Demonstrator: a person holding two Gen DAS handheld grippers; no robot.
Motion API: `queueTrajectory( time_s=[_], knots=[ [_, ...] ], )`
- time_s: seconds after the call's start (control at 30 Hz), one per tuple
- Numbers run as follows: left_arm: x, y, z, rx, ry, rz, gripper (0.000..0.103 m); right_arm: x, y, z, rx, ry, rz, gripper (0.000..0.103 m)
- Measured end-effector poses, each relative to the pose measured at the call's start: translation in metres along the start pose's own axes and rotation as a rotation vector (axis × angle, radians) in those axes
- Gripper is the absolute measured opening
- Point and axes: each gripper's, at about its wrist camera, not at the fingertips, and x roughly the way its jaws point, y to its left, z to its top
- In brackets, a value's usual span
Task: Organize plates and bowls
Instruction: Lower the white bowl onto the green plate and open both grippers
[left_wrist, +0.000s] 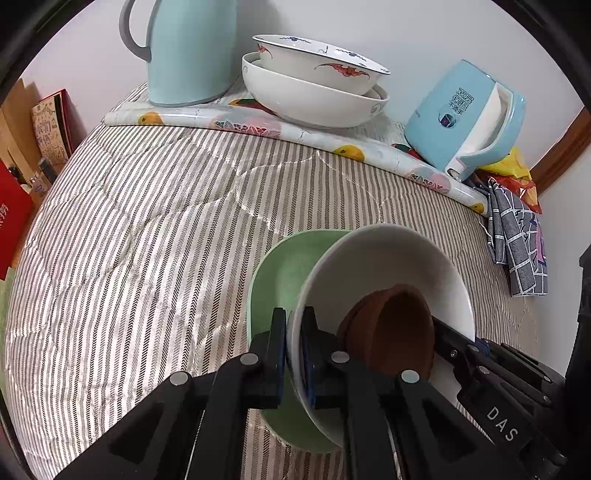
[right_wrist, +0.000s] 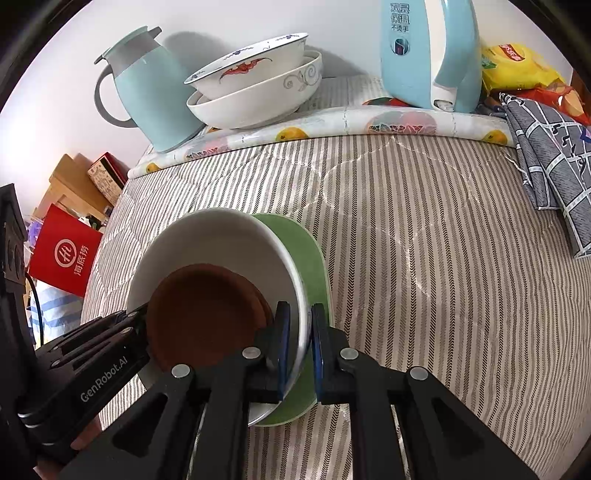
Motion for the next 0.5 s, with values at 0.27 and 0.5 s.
queueTrajectory(
  time_s=[0.27, 0.5],
  knots=[
    [0.0007, 0.0017, 0.0002, -0.003, 0.000, -0.004, 0.012, 0.0010, -0.0062, 0.0020, -0.017, -0.007, 0.035, 0.013],
    [-0.0020, 0.0035, -0.0007, -0.013, 0.001, -0.021, 0.012, -0.0076, -0.0099, 0.0005, -0.008, -0.026, 0.054, 0.013]
  ],
)
